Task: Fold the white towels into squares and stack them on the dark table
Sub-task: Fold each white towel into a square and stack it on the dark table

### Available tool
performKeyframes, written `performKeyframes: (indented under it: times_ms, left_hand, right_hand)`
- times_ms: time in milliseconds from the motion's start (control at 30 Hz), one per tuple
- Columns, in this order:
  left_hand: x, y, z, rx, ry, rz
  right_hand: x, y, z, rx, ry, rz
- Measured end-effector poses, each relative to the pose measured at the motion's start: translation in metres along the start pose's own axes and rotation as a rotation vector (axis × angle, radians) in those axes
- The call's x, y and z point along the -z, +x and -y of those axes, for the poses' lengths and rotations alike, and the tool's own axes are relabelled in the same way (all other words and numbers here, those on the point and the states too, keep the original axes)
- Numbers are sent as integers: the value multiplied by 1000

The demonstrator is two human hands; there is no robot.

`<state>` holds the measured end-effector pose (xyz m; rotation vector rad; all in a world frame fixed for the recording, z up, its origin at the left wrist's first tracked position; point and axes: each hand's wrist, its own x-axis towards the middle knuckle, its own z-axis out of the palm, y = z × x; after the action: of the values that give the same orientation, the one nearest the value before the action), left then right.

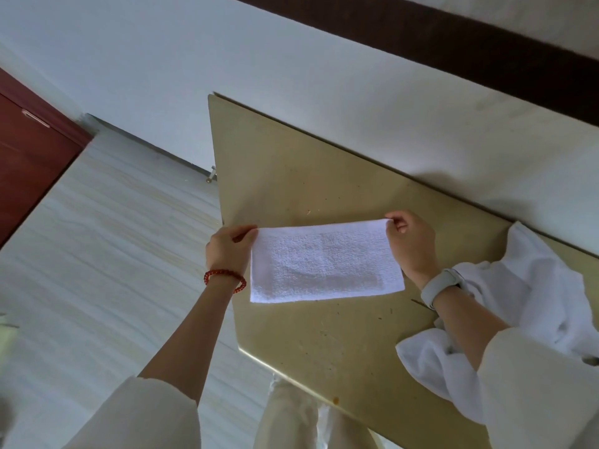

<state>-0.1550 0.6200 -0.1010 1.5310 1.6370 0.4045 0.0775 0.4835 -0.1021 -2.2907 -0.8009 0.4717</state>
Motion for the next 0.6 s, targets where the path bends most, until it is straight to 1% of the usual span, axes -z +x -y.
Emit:
performKeyframes:
  times_ms: [267,367,467,500,533,600]
  left_hand:
    - [-3,4,2,12,69,-10]
    - [-4,3,1,-15,118,-14]
    - [-5,1,-4,-51,169,-61]
    - [-6,-1,-6,-88,190,-94]
    - [-6,-6,-7,-166,217,-136]
    - [-9,-19,-7,-418,305,-196]
  right_hand:
    - [-8,6,-8,47,-52,-11]
    - [-10,10,-13,48,-78,4]
    - [-11,11,-15,54,-97,20]
    - [-10,7,-13,82,-128,-22]
    - [-9,1,-10,140,-184,-93]
    - [-7,-16,-1,331,-313,-205]
